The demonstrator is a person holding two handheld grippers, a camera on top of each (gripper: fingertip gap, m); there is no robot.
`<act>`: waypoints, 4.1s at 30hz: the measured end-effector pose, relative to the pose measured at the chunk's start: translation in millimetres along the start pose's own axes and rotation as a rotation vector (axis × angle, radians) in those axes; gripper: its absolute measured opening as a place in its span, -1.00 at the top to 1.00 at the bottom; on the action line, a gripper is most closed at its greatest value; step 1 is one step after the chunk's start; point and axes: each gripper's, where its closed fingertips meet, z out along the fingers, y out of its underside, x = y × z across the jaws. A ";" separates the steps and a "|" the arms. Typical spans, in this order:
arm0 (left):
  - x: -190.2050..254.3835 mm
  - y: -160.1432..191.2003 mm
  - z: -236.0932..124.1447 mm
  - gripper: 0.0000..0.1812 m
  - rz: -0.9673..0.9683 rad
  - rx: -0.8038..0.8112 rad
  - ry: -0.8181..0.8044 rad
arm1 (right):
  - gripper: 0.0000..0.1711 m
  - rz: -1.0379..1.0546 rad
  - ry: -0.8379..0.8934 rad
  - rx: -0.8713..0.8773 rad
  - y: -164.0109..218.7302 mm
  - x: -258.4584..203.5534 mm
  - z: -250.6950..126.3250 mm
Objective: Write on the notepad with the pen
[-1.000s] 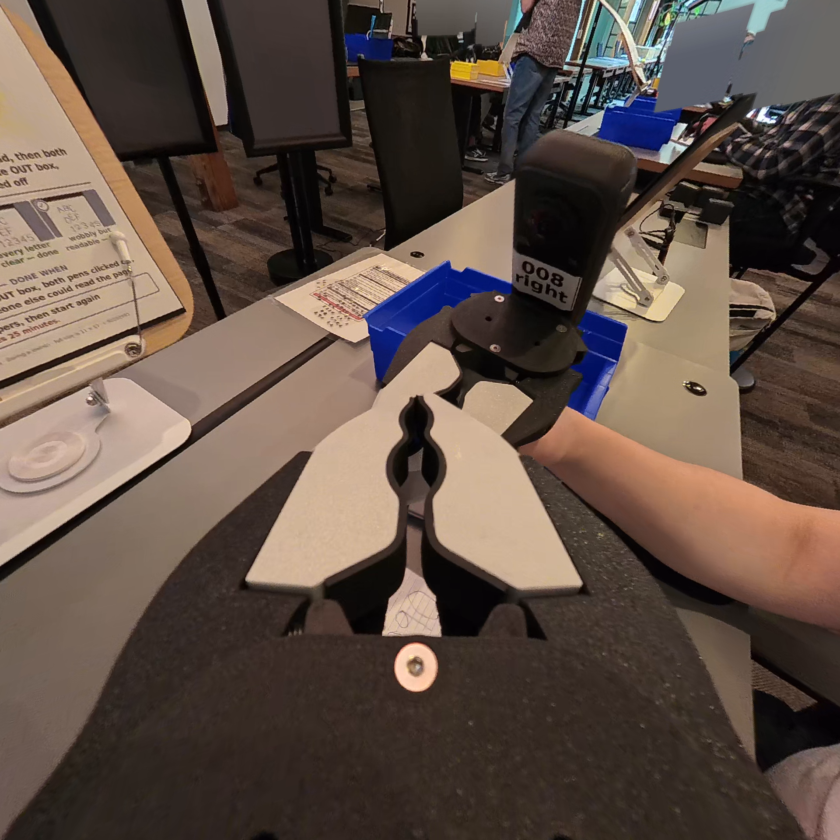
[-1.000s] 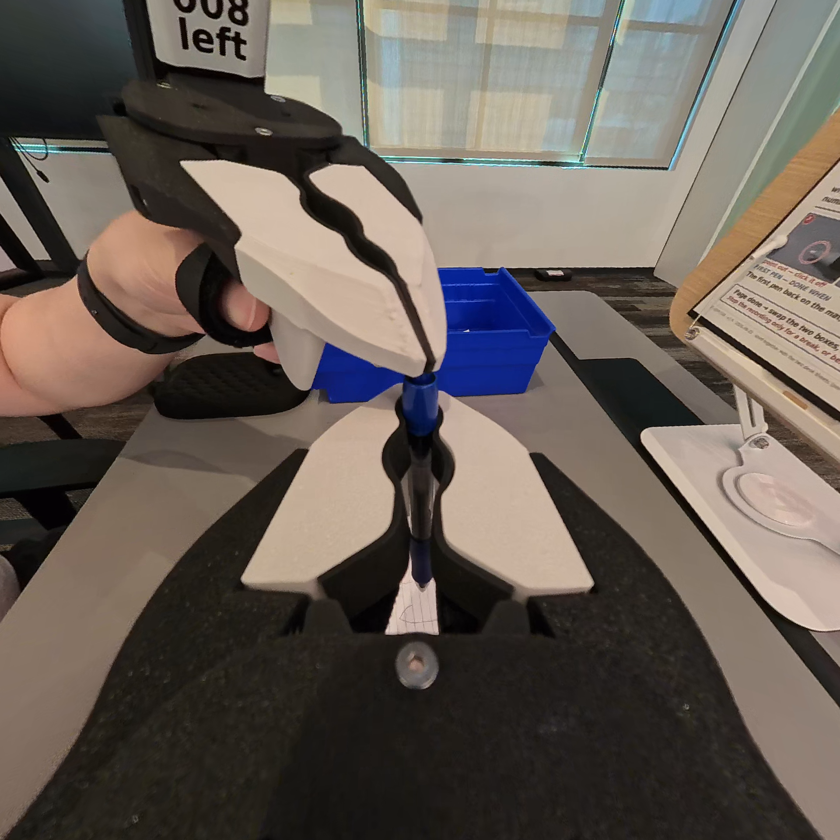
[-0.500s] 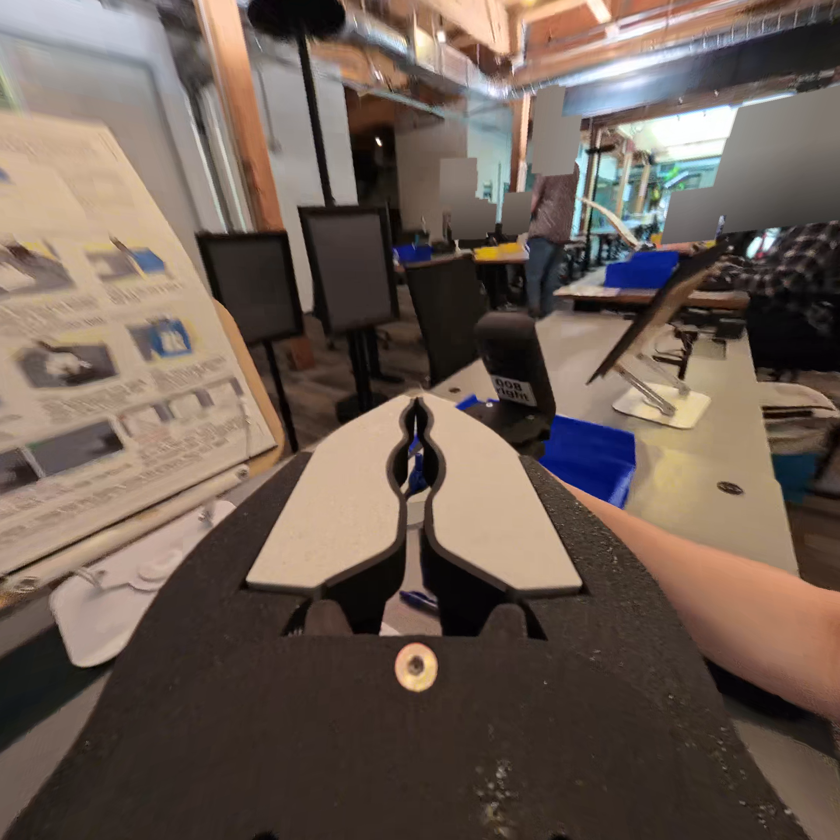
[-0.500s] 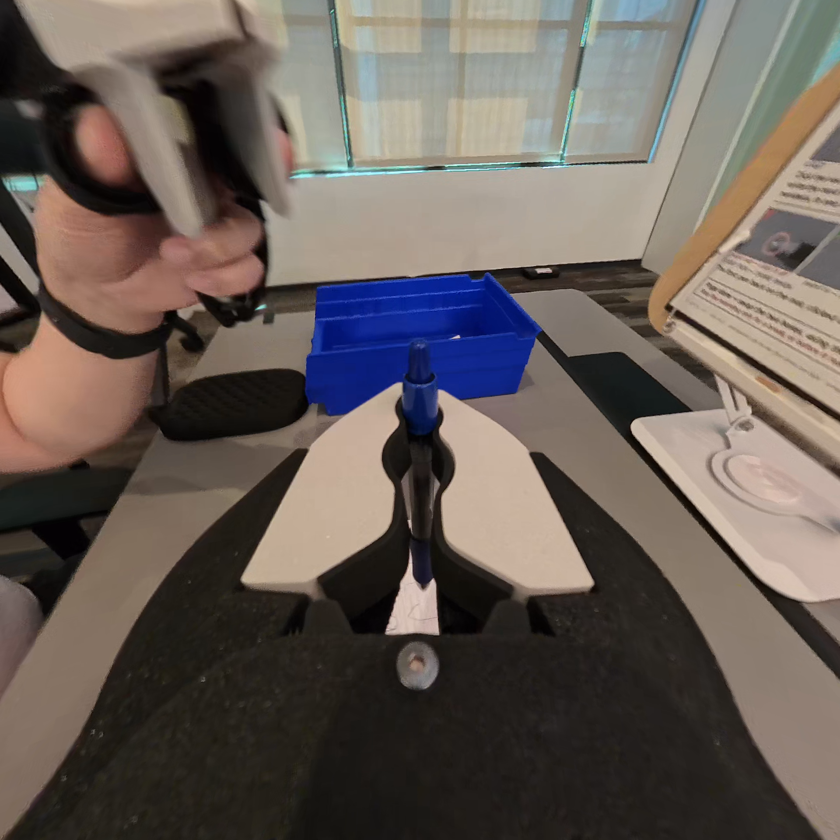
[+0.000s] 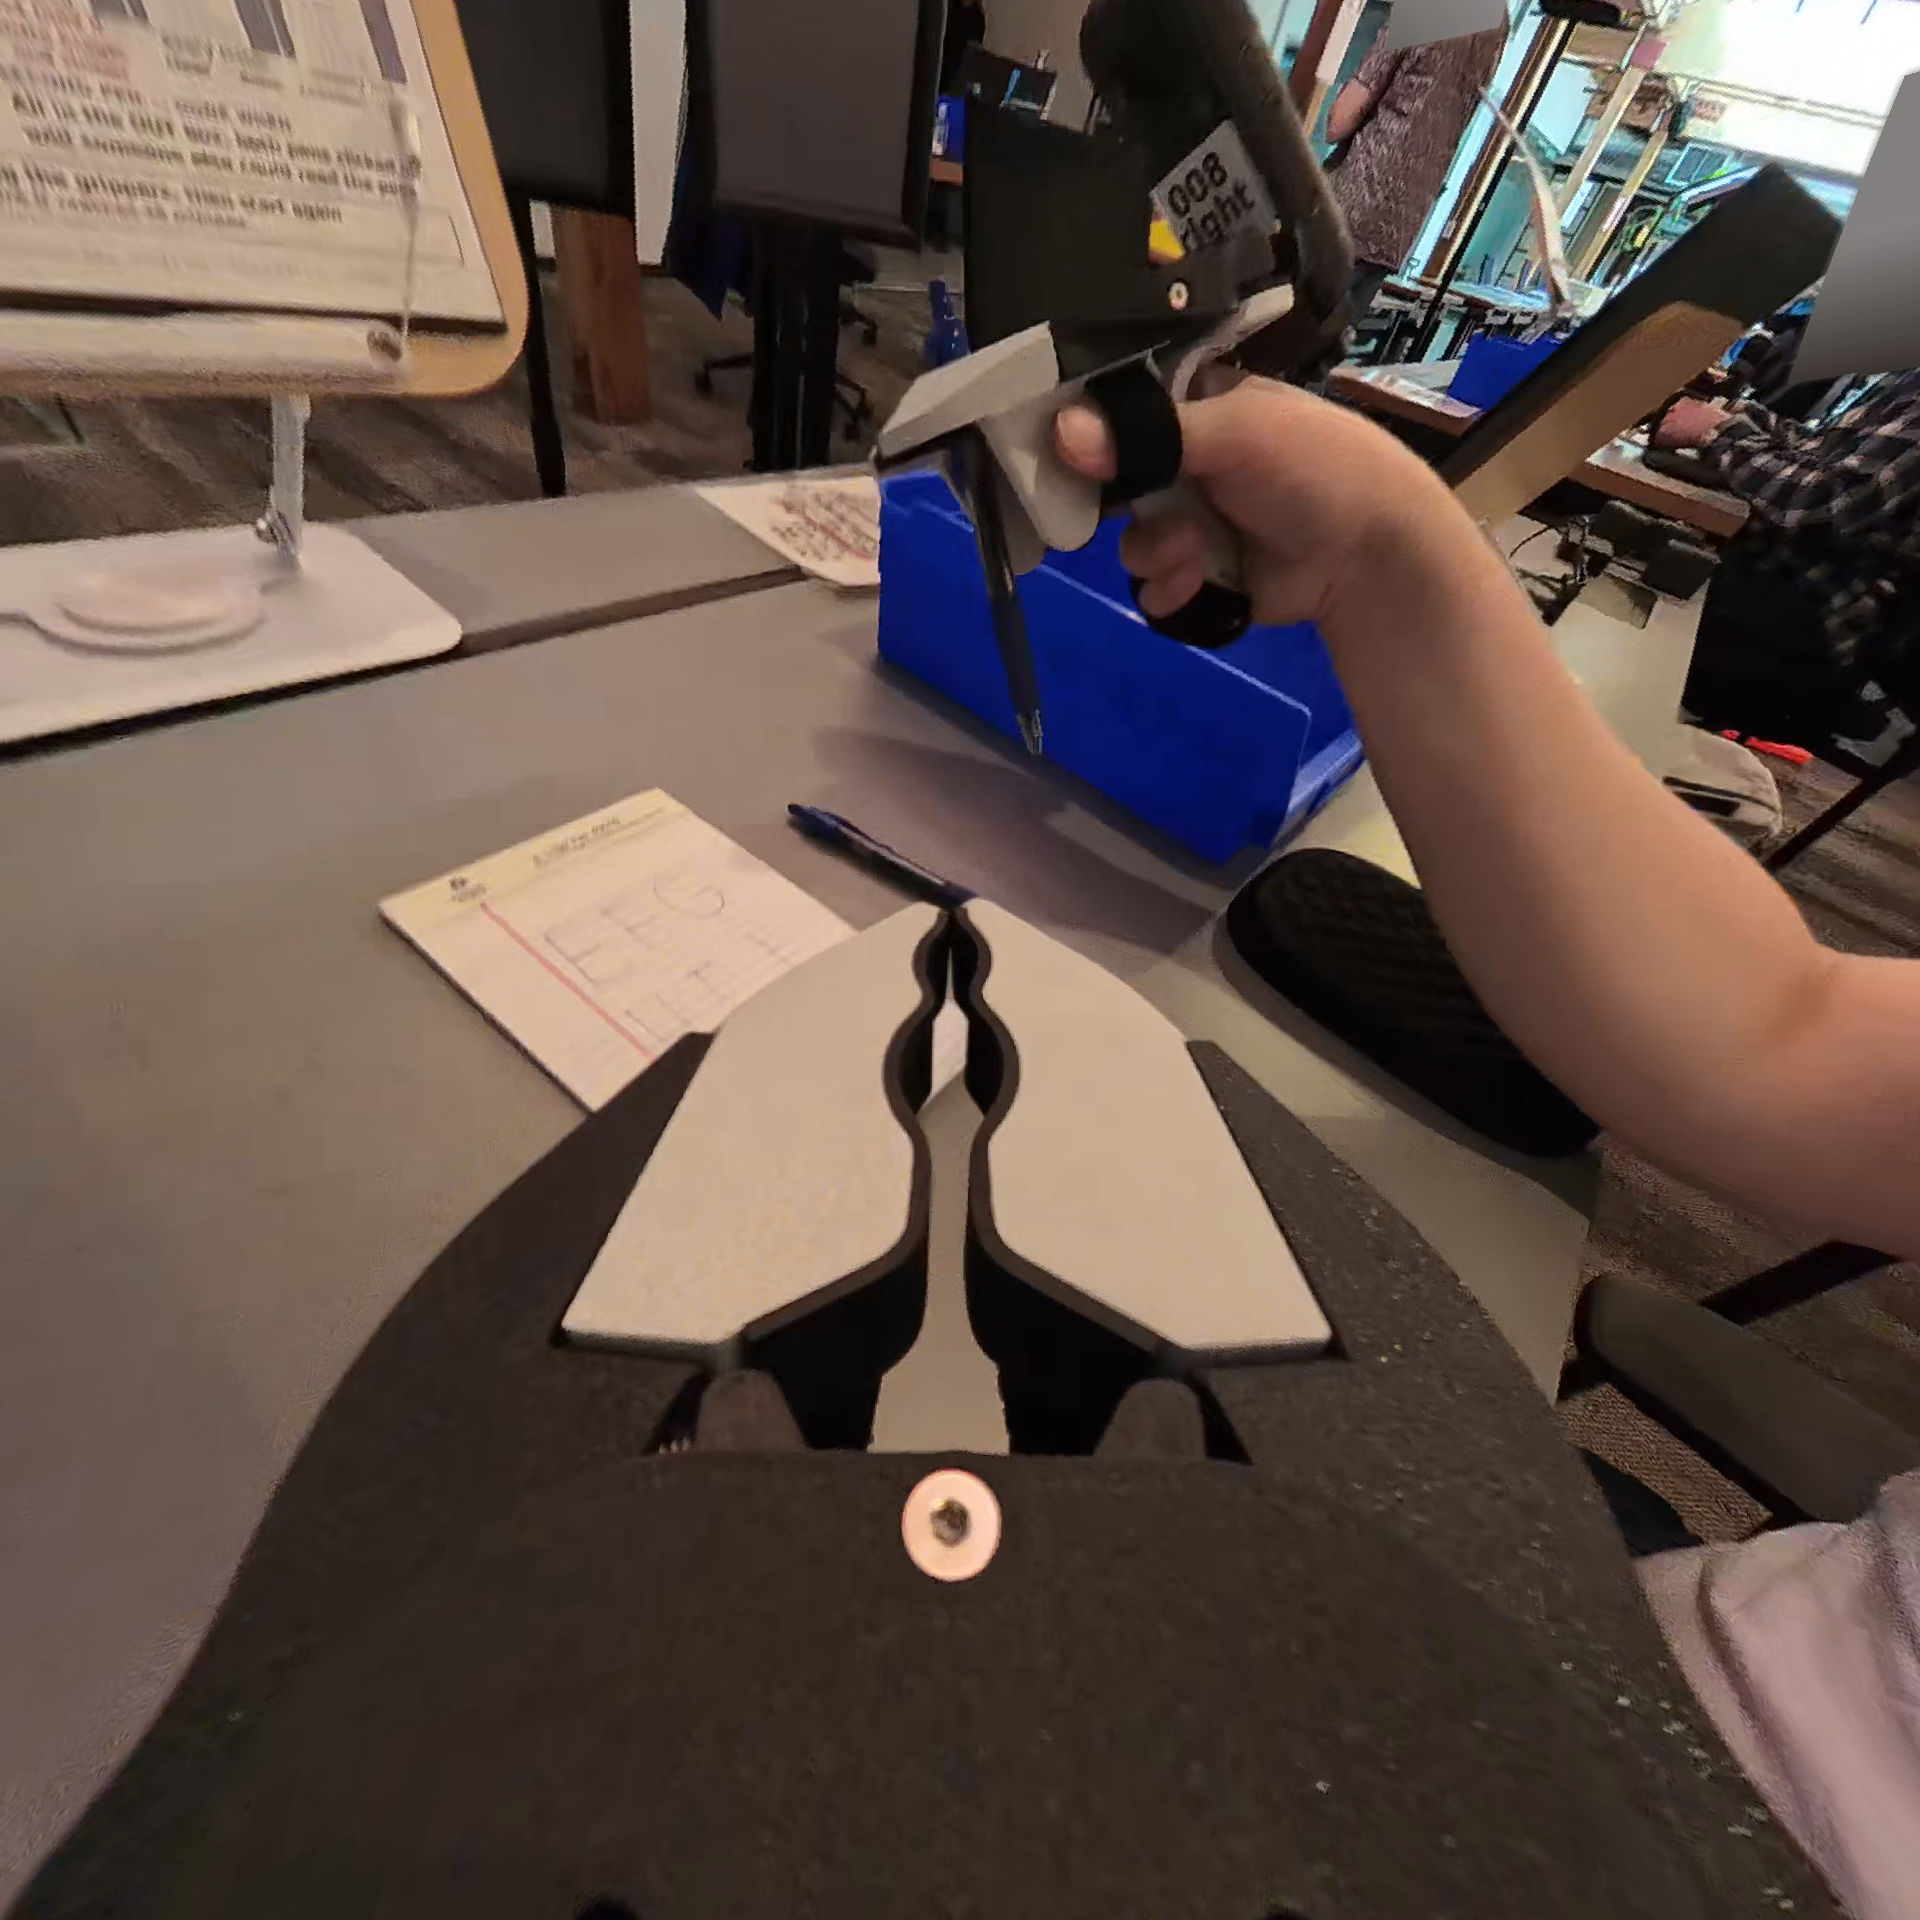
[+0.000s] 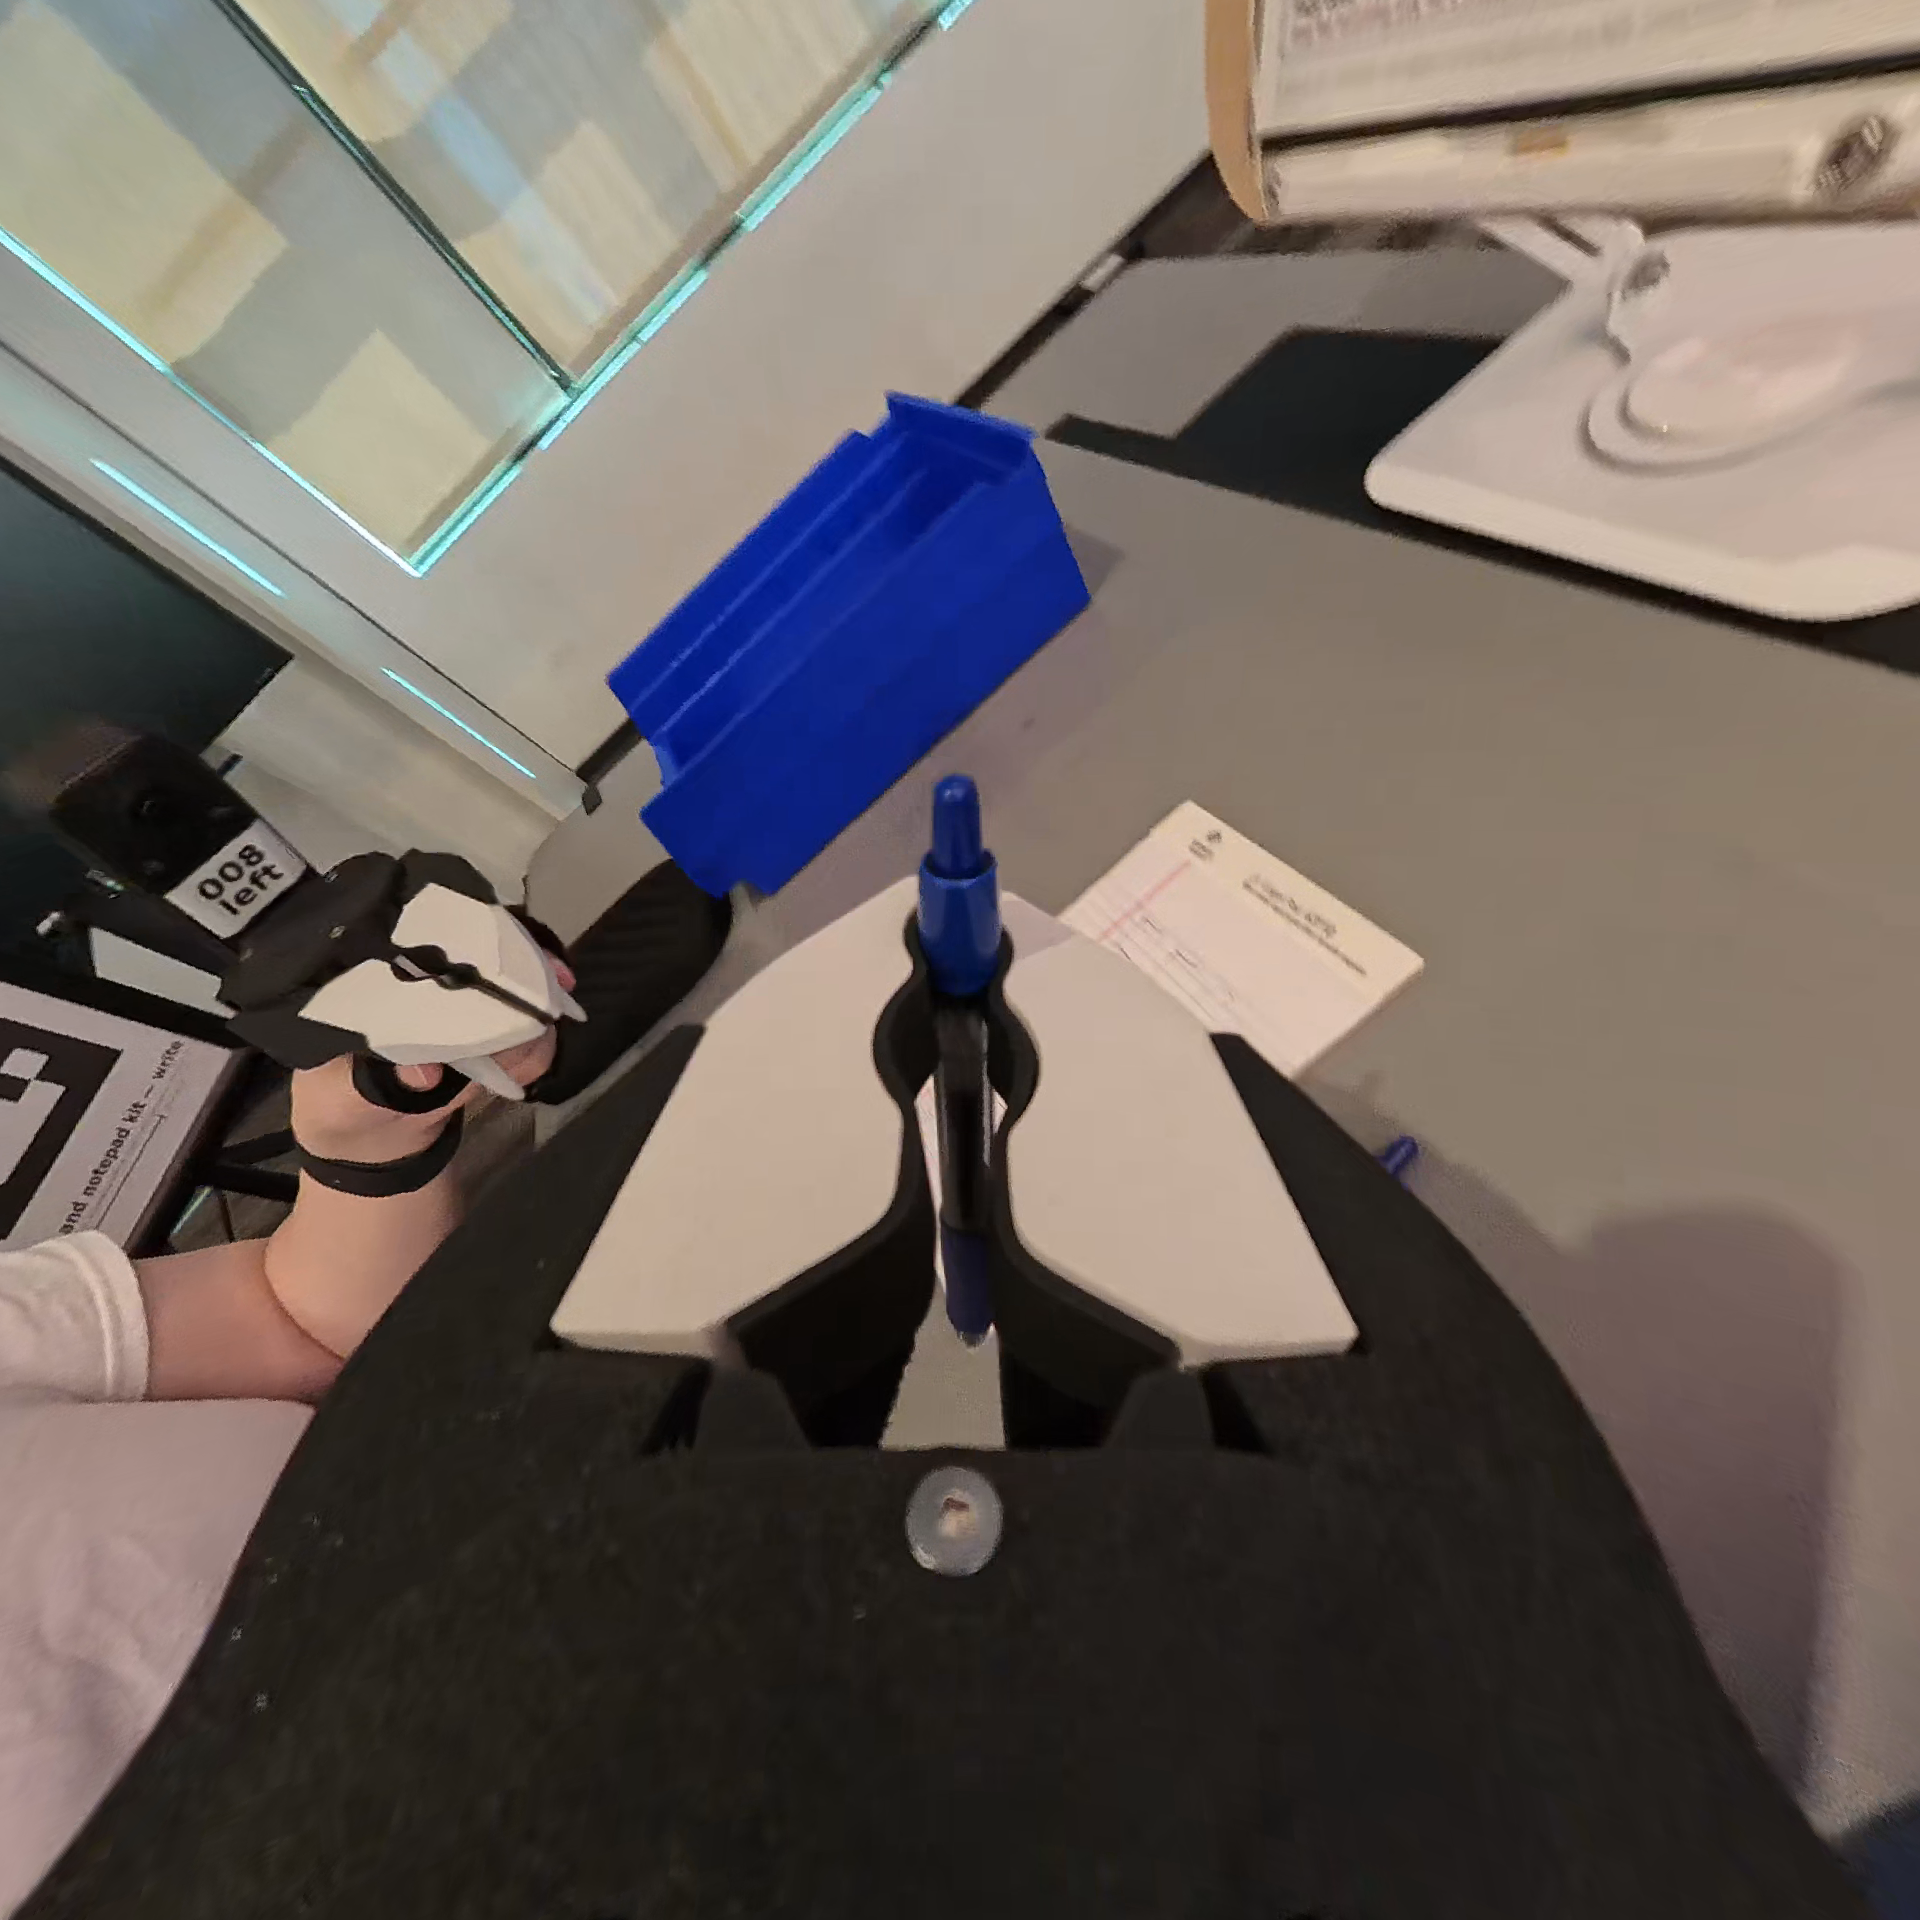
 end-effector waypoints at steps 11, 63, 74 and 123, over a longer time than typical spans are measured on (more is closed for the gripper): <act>9.7 24.8 -7.8 1.00 0.014 -0.050 0.051 | 0.96 0.298 0.266 -0.269 69.8 70.8 -3.2; 23.9 24.5 -27.7 1.00 0.005 -0.062 0.104 | 0.78 0.287 0.730 -0.562 140.2 132.5 -16.6; 14.4 31.9 -32.7 1.00 0.012 -0.098 0.066 | 0.66 -0.010 0.717 -0.280 67.6 104.1 -24.2; -35.5 21.8 -6.9 1.00 -0.011 -0.186 -0.054 | 1.00 -0.344 1.259 -1.113 2.6 -111.1 -170.0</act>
